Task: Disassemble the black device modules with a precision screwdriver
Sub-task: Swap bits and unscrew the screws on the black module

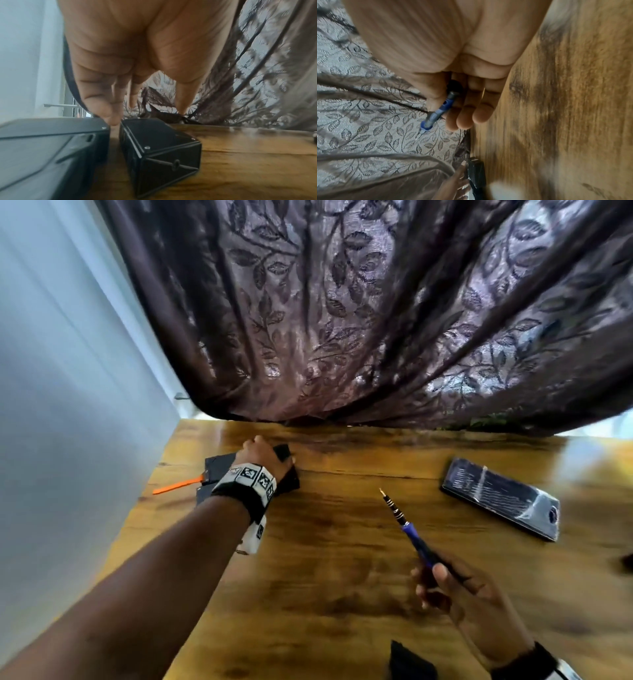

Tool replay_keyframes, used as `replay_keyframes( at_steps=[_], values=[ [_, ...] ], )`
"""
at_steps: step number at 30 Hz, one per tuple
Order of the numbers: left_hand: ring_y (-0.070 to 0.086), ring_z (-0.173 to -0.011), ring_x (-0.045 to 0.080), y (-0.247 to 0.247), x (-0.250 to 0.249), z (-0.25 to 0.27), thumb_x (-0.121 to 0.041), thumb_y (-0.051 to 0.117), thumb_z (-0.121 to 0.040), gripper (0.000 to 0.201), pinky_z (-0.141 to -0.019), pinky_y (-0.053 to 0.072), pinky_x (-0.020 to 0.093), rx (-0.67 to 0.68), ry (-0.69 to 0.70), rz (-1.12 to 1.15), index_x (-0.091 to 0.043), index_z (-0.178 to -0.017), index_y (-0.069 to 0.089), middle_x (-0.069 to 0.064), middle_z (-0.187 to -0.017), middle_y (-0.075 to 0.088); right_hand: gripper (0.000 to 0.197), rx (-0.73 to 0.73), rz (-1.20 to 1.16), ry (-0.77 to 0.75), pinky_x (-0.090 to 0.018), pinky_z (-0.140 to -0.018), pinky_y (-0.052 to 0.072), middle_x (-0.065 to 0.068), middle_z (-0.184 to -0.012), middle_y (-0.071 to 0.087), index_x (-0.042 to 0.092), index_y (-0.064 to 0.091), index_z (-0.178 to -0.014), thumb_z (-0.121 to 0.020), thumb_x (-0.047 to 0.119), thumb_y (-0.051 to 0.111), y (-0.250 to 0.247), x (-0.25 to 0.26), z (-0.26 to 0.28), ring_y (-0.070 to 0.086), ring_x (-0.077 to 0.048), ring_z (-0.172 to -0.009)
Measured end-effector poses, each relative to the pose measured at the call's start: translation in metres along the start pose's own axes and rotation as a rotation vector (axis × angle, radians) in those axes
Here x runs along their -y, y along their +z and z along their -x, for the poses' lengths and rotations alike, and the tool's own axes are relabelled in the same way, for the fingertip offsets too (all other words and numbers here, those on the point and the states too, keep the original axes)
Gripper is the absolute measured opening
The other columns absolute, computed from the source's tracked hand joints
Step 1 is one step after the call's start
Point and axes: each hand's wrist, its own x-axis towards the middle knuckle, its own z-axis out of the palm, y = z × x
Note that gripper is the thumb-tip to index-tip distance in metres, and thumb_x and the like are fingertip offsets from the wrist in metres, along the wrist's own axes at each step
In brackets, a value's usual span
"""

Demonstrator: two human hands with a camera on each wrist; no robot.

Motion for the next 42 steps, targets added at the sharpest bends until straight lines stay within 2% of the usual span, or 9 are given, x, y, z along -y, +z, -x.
replay_keyframes(
  at_steps=[4,9,13,18,30,33,36,40,42],
  values=[
    [0.061,-0.117,0.039,0.018,-0.011,-0.031,-0.067,0.073,-0.071,0.086,-0.098,0.053,0.048,0.018,-0.094,-0.077,-0.013,-0.134,0.052,0.014,-0.130,0.062,0.079,-0.070,-0.002,-0.066,-0.035,-0.061,0.056,-0.026,-0.096,0.070,0.016,0.077,-0.113,-0.053,0.065,0.091,-0.005,0.000,0.012,0.064,-0.031,-0.076],
    [0.051,-0.128,0.041,0.031,-0.028,-0.024,-0.058,0.071,-0.081,0.085,-0.105,0.046,0.049,0.046,-0.081,-0.182,-0.014,-0.145,0.037,0.017,-0.143,0.051,0.071,-0.149,0.006,-0.093,-0.036,-0.061,0.056,-0.020,-0.091,0.072,0.014,0.079,-0.105,-0.056,0.065,0.090,-0.020,0.000,0.029,0.065,-0.029,-0.074],
    [0.048,-0.128,0.041,0.043,-0.051,0.010,-0.038,0.078,-0.080,0.081,-0.099,0.047,0.049,0.102,0.043,-0.220,-0.014,-0.144,0.033,0.017,-0.140,0.051,0.075,-0.213,-0.013,-0.110,-0.040,-0.061,0.053,-0.022,-0.089,0.068,0.007,0.077,-0.108,-0.059,0.062,0.091,-0.037,-0.004,0.039,0.062,-0.035,-0.075],
    [0.047,-0.130,0.039,0.059,-0.072,0.077,-0.046,0.085,-0.071,0.103,-0.107,0.041,0.053,0.206,0.288,-0.229,-0.026,-0.151,0.023,0.011,-0.142,0.052,0.075,-0.192,-0.017,-0.095,-0.038,-0.062,0.054,-0.023,-0.092,0.068,0.012,0.077,-0.112,-0.057,0.061,0.092,-0.055,0.002,0.048,0.063,-0.035,-0.075],
    [0.030,-0.145,0.020,0.113,-0.121,0.201,-0.052,0.080,-0.079,0.111,-0.119,0.009,0.046,0.548,0.763,-0.110,-0.043,-0.158,0.002,-0.007,-0.157,0.040,0.073,-0.187,0.032,-0.050,-0.037,-0.074,0.059,-0.024,-0.106,0.072,0.018,0.077,-0.114,-0.058,0.063,0.091,-0.146,0.015,0.055,0.068,-0.029,-0.090],
    [0.029,-0.145,0.011,0.109,-0.122,0.209,-0.063,0.075,-0.078,0.107,-0.120,0.009,0.042,0.474,0.763,0.015,-0.043,-0.159,0.008,-0.018,-0.156,0.037,0.072,-0.154,0.055,-0.053,-0.046,-0.083,0.056,-0.027,-0.110,0.070,0.016,0.074,-0.120,-0.065,0.061,0.088,-0.164,0.018,0.052,0.067,-0.035,-0.096],
    [0.045,-0.130,-0.003,0.098,-0.124,0.216,-0.065,0.069,-0.082,0.085,-0.115,0.030,0.038,0.374,0.700,0.290,-0.045,-0.154,0.027,-0.030,-0.141,0.048,0.065,-0.078,0.108,-0.071,-0.046,-0.083,0.058,-0.025,-0.108,0.071,0.016,0.073,-0.122,-0.073,0.057,0.084,-0.172,0.023,0.046,0.067,-0.036,-0.095],
    [0.068,-0.103,0.007,0.075,-0.137,0.230,-0.054,0.068,-0.087,0.045,-0.091,0.055,0.031,0.347,0.583,0.734,-0.037,-0.129,0.062,-0.018,-0.115,0.070,0.035,0.076,0.242,-0.117,-0.047,-0.081,0.059,-0.020,-0.108,0.072,0.022,0.072,-0.124,-0.092,0.036,0.071,-0.168,0.035,0.034,0.069,-0.036,-0.095],
    [0.072,-0.087,0.011,0.064,-0.143,0.236,-0.042,0.073,-0.089,0.027,-0.078,0.056,0.025,0.265,0.554,0.854,-0.029,-0.112,0.072,-0.008,-0.099,0.076,0.037,0.134,0.293,-0.133,-0.052,-0.083,0.059,-0.017,-0.108,0.073,0.025,0.071,-0.124,-0.091,0.043,0.071,-0.164,0.041,0.028,0.070,-0.036,-0.096]
  ],
)
